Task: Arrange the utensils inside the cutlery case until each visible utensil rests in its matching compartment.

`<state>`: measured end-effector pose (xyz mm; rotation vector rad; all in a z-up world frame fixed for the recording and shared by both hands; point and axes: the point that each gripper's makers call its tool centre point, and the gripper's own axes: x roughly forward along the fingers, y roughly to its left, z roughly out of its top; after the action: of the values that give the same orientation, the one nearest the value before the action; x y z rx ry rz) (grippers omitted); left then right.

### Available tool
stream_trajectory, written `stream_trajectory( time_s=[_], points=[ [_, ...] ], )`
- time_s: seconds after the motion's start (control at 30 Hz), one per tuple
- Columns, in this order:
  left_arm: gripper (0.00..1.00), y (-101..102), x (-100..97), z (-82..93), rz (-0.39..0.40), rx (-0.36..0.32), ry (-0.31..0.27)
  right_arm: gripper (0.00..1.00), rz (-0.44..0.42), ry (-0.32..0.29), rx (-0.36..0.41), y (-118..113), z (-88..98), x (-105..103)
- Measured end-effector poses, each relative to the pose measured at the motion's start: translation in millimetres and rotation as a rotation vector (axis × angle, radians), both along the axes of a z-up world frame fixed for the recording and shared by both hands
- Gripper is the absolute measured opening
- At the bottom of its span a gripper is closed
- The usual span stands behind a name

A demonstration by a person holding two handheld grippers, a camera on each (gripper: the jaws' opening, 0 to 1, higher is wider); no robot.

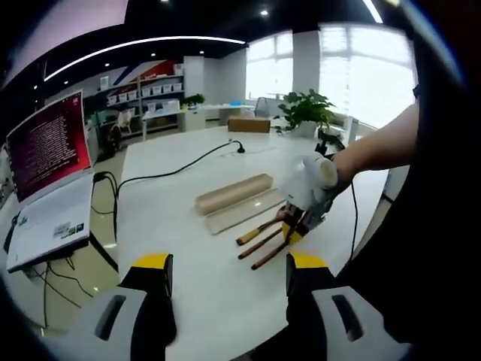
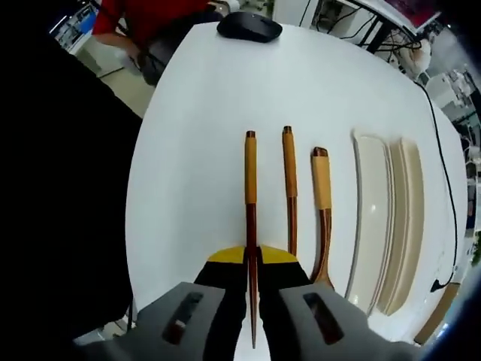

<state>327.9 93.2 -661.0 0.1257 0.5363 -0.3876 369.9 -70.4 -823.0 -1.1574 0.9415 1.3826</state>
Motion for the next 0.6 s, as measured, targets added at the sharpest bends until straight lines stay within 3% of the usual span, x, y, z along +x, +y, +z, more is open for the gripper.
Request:
stream_trajectory(
  time_s=[0.2,0.43,0.6],
  points=[
    [0.63,-3.6,0.5,2.8,-0.011,-0.001,-0.008,0.0,-0.005,-0.038,0.034,1.7,0.7,0.7],
    [0.63,-2.4,-2.9,-0.3,-0.037,0.012,0.001,0.0,-0.014,0.035,0.021,2.4,0.7,3.6],
    [0.63,-4.5,-5.1,2.2,-0.04,0.014,0.003,0.0,-0.032,0.049,0.035,2.7,0.3,4.5]
  ],
)
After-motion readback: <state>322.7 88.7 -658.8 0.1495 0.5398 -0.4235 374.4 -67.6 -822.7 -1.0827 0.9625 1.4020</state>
